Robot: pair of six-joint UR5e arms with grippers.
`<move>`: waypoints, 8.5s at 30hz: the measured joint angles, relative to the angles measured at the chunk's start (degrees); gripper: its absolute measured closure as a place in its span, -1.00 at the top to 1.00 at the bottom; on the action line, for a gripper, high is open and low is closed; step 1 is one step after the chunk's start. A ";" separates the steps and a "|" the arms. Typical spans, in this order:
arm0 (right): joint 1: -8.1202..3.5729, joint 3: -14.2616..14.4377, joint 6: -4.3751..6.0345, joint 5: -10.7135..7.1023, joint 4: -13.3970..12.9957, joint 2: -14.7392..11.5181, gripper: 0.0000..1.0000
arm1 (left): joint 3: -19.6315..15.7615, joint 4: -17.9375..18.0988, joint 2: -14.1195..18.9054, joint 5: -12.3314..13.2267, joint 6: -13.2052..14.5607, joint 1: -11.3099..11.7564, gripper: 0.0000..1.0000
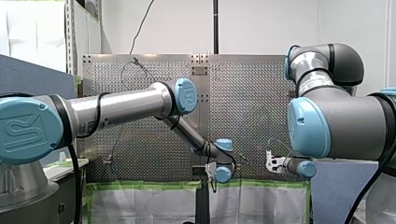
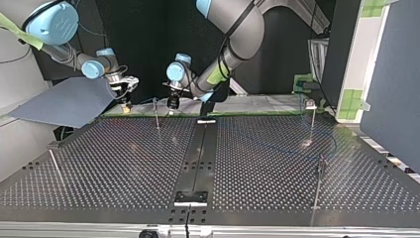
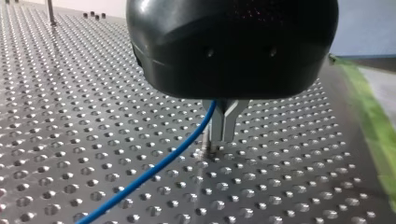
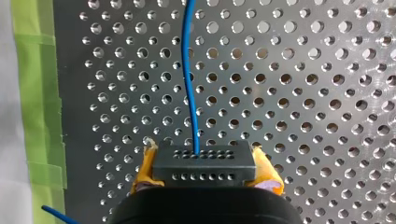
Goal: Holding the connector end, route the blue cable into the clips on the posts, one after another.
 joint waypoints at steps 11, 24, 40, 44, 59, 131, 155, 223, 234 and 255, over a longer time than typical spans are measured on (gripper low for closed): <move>0.17 -2.03 -0.40 0.05 1.64 0.00 -1.00 | 2.56 -2.78 0.00 0.39 0.03 -0.16 -1.00; 0.32 -3.85 0.97 0.07 2.31 0.04 -1.00 | 2.83 -3.39 -0.04 0.86 0.01 1.62 -1.00; 0.30 -6.14 2.54 0.62 1.65 0.09 -1.00 | 3.49 -3.58 -0.01 1.36 0.78 3.11 -1.00; 0.28 -6.55 2.56 0.54 1.79 0.09 -1.00 | 3.50 -3.86 -0.01 1.90 1.01 3.23 -1.00; 0.35 -6.93 2.56 0.41 2.49 0.13 -1.00 | 3.49 -10.25 0.08 5.66 5.46 2.70 1.00; 0.17 -6.93 3.14 0.40 3.33 0.17 -1.00 | -5.04 -20.13 8.35 3.48 9.35 -4.88 1.00; 0.16 -6.93 3.18 0.34 3.29 0.18 -1.00 | -5.06 -19.55 8.36 2.77 8.97 -5.03 1.00; 0.44 -7.18 4.06 0.31 3.38 0.17 -1.00 | -40.36 -3.04 43.17 -0.93 -4.90 -3.93 1.00; 0.51 -7.22 4.06 0.31 3.38 0.17 -1.00 | -46.72 -1.31 49.54 -0.93 -7.19 -2.94 1.00; 0.69 -7.22 4.04 0.31 3.38 0.16 -1.00 | -58.69 4.55 61.50 -0.64 -9.70 -1.08 1.00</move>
